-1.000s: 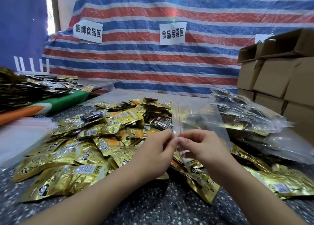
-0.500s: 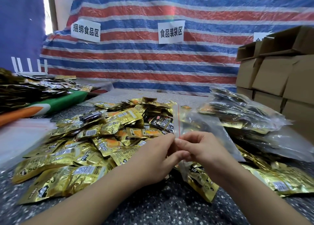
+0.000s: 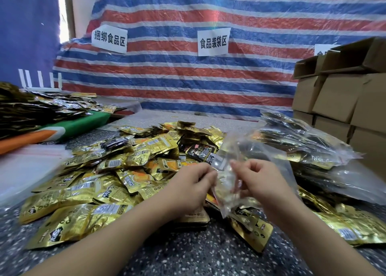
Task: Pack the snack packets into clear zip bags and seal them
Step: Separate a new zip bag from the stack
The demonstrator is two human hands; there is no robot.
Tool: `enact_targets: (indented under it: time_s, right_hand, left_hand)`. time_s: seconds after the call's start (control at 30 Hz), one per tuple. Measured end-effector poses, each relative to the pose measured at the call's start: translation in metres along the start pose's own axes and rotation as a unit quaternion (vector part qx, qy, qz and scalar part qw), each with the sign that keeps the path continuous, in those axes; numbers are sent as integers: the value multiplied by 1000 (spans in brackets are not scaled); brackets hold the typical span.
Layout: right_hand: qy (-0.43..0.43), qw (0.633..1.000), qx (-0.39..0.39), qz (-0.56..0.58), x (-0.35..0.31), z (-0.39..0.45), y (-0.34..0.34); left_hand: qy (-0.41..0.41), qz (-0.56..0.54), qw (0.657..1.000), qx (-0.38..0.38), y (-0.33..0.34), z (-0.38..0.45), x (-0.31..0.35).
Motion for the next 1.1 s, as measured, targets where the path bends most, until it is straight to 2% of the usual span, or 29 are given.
enact_targets:
  time_s: [0.03,0.1,0.17,0.27,0.37,0.5,0.63,0.7,0.83,0.9,1.1]
  right_hand:
    - [-47,995,63,-57,-2,5,-10]
    - [-133,964,164,-164,-11,9,-25]
    - [-151,955,196,-165,-15,8,-32]
    - [-132,966,187,-123,-14,7,-30]
    - [-107,979,159,-68,-10,7,-26]
    - [-85,985,149,-34,-6,9,-22]
    - [-69,987,147,-18,0,11,-18]
    - [-51,989,141,-3,5,14,-17]
    - [-20,990,137,28,8,18,-22]
    - [-23,989,147,13,8,21,-28]
    - [-46,986,159,-24,6,20,-34]
  left_hand:
    - [-19,3,1000,9,-3,2,-4]
    - [-42,5,999,21,-10,4,-10]
    - [-48,14,998,35,-14,6,-12]
    - [-27,-14,997,69,-17,5,-12]
    - [101,87,988,79,-18,1,0]
    - [201,152,967,25,-11,-9,21]
    - [206,167,962,-63,4,-21,29]
    - [195,171,963,-79,8,-22,28]
    - [166,171,971,-29,4,-12,21]
    - [141,158,977,-8,-1,-7,14]
    - [134,108,984,51,-12,-1,9]
Point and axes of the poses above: each hand's wrist, its own z-axis towards the middle knuckle, its own y-axis out of the palm, x = y × z, the point moved 6 cm from there along z, towards the middle knuckle, and after that the axes turned 11 degrees about x, right-handed, at the moved point
